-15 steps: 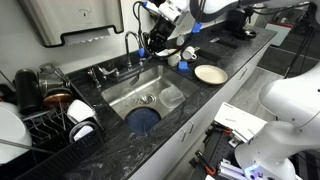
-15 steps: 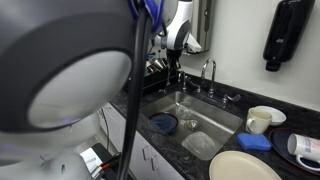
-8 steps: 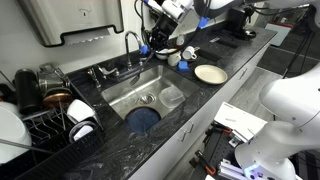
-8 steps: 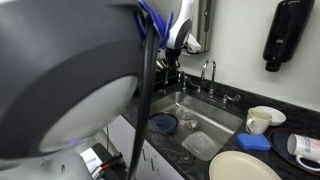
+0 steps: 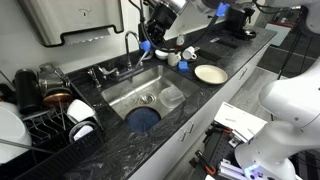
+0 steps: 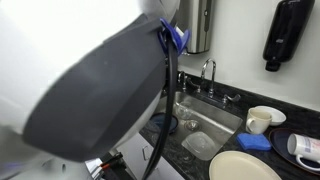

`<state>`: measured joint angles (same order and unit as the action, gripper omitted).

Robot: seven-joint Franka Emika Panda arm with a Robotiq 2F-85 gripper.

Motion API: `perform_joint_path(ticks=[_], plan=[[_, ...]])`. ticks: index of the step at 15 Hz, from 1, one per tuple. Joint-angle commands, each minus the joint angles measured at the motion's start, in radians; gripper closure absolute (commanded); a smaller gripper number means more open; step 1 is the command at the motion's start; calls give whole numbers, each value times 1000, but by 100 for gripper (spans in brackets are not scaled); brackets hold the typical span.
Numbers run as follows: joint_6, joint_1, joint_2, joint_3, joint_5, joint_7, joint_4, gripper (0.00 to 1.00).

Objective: Remove the silver fork from the glass in the sink and put it on the dishrack

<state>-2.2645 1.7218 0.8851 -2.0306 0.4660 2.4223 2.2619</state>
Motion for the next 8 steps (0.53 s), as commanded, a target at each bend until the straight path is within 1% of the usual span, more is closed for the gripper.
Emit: perform_joint_path(ticks=[1,5,8], plan=[[71,-54,62,-42,-9,34,-5,99],[112,-155,72,-55,-7,21,-22,99],[92,-233,68,-43,-6,2,-37,99]])
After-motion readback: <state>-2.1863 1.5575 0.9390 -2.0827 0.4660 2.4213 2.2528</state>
